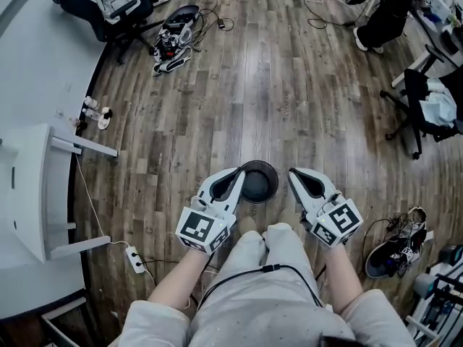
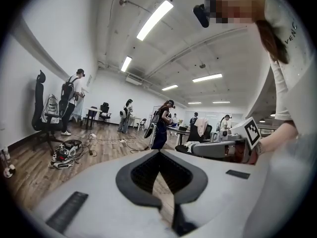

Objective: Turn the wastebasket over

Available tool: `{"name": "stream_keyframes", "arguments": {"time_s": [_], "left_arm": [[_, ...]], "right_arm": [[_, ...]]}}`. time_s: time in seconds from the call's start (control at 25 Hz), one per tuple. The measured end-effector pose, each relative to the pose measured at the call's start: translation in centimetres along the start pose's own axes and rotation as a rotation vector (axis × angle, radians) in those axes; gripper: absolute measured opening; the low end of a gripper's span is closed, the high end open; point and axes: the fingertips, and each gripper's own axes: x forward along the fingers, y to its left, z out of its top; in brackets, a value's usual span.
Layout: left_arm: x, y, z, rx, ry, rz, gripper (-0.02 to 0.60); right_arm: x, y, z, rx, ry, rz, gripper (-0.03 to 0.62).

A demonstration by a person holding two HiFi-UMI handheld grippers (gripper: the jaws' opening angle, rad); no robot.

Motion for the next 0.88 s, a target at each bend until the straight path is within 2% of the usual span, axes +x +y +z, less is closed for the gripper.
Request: {"name": "stream_keyframes", "arguments": {"time_s": [0.6, 0.88], "left_arm": [[-3.9, -1.1, 8.8, 0.085, -0.133, 0.039, -0.002], [-5.2, -1.5, 11.2, 0.062, -0.169, 0.069, -0.002]], "right_arm": [[-3.3, 3.4, 8.5, -0.078, -0.084, -0.032, 0.0], [-4.4, 4.2, 10.9, -0.103, -0.123, -0.031, 0.0]]}}
